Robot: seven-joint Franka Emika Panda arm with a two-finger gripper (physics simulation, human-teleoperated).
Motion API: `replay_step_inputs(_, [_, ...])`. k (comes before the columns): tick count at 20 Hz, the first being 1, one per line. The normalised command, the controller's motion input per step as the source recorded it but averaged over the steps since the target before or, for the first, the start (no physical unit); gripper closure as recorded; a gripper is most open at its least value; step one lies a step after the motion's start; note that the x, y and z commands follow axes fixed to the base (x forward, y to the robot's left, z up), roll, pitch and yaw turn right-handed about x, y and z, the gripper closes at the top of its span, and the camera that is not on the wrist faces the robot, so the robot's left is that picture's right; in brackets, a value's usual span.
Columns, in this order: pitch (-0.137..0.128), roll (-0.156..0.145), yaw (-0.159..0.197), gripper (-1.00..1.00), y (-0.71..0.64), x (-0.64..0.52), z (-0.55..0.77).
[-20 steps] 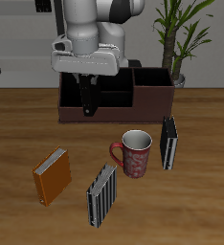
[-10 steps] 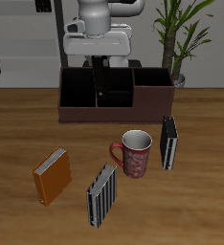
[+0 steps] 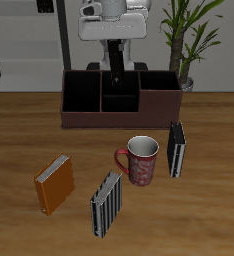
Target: Place the black book into the back desk caddy's right compartment
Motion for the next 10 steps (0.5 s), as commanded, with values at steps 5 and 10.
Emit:
replay_step_inputs(5, [0.003,-0.003,0.024,1.0,0.16,-0.33,0.08])
replay_step_inputs(10, [0.003,-0.007,0.01,1.0,0.2,-0.23,0.04])
